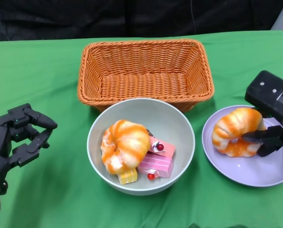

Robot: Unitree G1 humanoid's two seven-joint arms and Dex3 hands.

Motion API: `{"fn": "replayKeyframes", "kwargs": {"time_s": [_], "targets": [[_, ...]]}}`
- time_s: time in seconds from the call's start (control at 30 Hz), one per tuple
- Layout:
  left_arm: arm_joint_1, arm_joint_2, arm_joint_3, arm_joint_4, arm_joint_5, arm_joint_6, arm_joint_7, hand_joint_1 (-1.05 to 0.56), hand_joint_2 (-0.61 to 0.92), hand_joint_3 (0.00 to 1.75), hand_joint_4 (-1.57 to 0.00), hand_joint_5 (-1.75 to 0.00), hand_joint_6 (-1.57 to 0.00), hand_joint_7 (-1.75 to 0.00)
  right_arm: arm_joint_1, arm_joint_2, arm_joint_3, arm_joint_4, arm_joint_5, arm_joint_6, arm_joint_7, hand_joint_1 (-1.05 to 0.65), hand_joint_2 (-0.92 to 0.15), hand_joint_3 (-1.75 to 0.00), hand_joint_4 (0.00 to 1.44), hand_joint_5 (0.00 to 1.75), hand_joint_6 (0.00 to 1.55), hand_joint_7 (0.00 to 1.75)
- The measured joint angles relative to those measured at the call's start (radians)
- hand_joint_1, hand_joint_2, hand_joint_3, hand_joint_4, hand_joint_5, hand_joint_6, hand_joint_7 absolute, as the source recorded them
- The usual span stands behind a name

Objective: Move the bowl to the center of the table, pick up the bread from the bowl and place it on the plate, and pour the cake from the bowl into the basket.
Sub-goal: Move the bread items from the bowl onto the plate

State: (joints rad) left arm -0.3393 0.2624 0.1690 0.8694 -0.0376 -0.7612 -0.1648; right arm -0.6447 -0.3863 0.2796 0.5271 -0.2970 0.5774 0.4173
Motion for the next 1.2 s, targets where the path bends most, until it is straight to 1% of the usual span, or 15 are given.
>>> {"fn": "replayKeyframes", "kwargs": {"time_s": [0.17, 0.27, 0.3, 0.33, 0.43, 0.5, 0.67, 0.7, 0.8, 0.83, 0.87, 0.93, 1.0, 1.1, 1.2], "targets": [[0.000, 0.001, -0.001, -0.001, 0.001, 0.003, 0.000, -0.03, 0.85, 0.45, -0.81, -1.44, -0.86, -1.03, 0.031, -0.017, 0.020, -0.068, -0.042, 0.001, 0.000, -0.51, -0.92, -0.18, 0.73, 0.09, 0.00, 0.00], [0.000, 0.003, -0.001, -0.001, 0.001, 0.003, 0.000, -0.04, 0.85, 0.44, -0.81, -1.44, -0.87, -1.02, 0.037, -0.028, 0.043, -0.111, -0.072, 0.003, 0.011, -0.52, -0.92, -0.18, 0.61, 0.03, 0.00, 0.00], [0.000, 0.003, -0.002, -0.001, 0.001, 0.003, 0.000, -0.03, 0.86, 0.45, -0.81, -1.44, -0.87, -1.02, 0.037, -0.034, 0.049, -0.125, -0.080, 0.007, 0.019, -0.55, -0.92, -0.19, 0.53, 0.01, 0.00, 0.00], [0.000, 0.003, -0.002, -0.001, 0.001, 0.003, 0.000, -0.02, 0.86, 0.45, -0.81, -1.45, -0.87, -1.02, 0.037, -0.042, 0.057, -0.136, -0.092, 0.014, 0.027, -0.57, -0.92, -0.19, 0.48, 0.01, 0.00, 0.00], [0.000, 0.006, -0.002, -0.001, 0.002, 0.003, 0.000, -0.01, 0.86, 0.45, -0.82, -1.45, -0.87, -1.02, 0.036, -0.061, 0.082, -0.149, -0.121, 0.033, 0.049, -0.64, -0.92, -0.23, 0.40, 0.00, 0.00, 0.00], [0.000, 0.007, -0.002, -0.001, 0.002, 0.003, 0.000, -0.01, 0.86, 0.45, -0.81, -1.45, -0.87, -1.02, 0.036, -0.073, 0.095, -0.150, -0.141, 0.034, 0.064, -0.69, -0.92, -0.25, 0.39, 0.00, 0.00, 0.00], [0.000, 0.007, -0.003, -0.001, 0.002, 0.003, -0.001, -0.01, 0.86, 0.45, -0.81, -1.45, -0.87, -1.02, 0.036, -0.090, 0.105, -0.166, -0.160, 0.034, 0.075, -0.71, -0.92, -0.26, 0.40, 0.01, 0.00, 0.00], [0.000, 0.007, -0.003, -0.001, 0.002, 0.003, -0.001, -0.01, 0.86, 0.45, -0.80, -1.45, -0.87, -1.02, 0.039, -0.089, 0.106, -0.171, -0.168, 0.033, 0.062, -0.70, -0.92, -0.23, 0.54, 0.07, 0.08, 0.03], [0.000, 0.008, -0.003, -0.001, 0.002, 0.007, -0.001, -0.01, 0.86, 0.45, -0.80, -1.45, -0.87, -1.02, 0.066, -0.086, 0.095, -0.228, -0.214, 0.021, -0.051, -0.68, -0.92, -0.21, 0.72, 0.15, 0.19, 0.07], [0.000, 0.008, -0.004, -0.002, 0.001, 0.009, -0.001, -0.02, 0.86, 0.45, -0.79, -1.45, -0.87, -1.02, 0.085, -0.082, 0.073, -0.259, -0.215, 0.002, -0.088, -0.68, -0.92, -0.20, 0.77, 0.17, 0.23, 0.08], [0.001, 0.009, -0.004, -0.003, 0.001, 0.011, -0.001, -0.02, 0.86, 0.44, -0.79, -1.45, -0.87, -1.02, 0.109, -0.078, 0.049, -0.294, -0.207, -0.027, -0.119, -0.68, -0.92, -0.20, 0.79, 0.16, 0.27, 0.07], [0.001, 0.010, -0.004, -0.005, 0.001, 0.017, -0.001, -0.03, 0.86, 0.43, -0.79, -1.45, -0.86, -1.02, 0.170, -0.064, 0.001, -0.367, -0.172, -0.112, -0.171, -0.67, -0.92, -0.19, 0.79, 0.14, 0.32, 0.07], [0.000, 0.010, -0.005, -0.008, 0.002, 0.019, -0.001, -0.03, 0.86, 0.43, -0.80, -1.45, -0.86, -1.02, 0.231, -0.052, -0.032, -0.416, -0.135, -0.217, -0.210, -0.65, -0.92, -0.15, 0.75, 0.08, 0.39, 0.06], [0.000, 0.011, -0.005, -0.007, 0.004, 0.018, -0.001, -0.02, 0.87, 0.43, -0.81, -1.46, -0.87, -1.02, 0.313, -0.044, -0.058, -0.475, -0.100, -0.397, -0.267, -0.60, -0.92, -0.11, 0.74, 0.05, 0.42, 0.04], [0.000, 0.011, -0.005, -0.006, 0.005, 0.017, -0.001, 0.00, 0.86, 0.45, -0.81, -1.46, -0.87, -1.03, 0.350, -0.042, -0.073, -0.501, -0.094, -0.537, -0.311, -0.59, -0.92, -0.08, 0.73, 0.03, 0.44, 0.03]]}}
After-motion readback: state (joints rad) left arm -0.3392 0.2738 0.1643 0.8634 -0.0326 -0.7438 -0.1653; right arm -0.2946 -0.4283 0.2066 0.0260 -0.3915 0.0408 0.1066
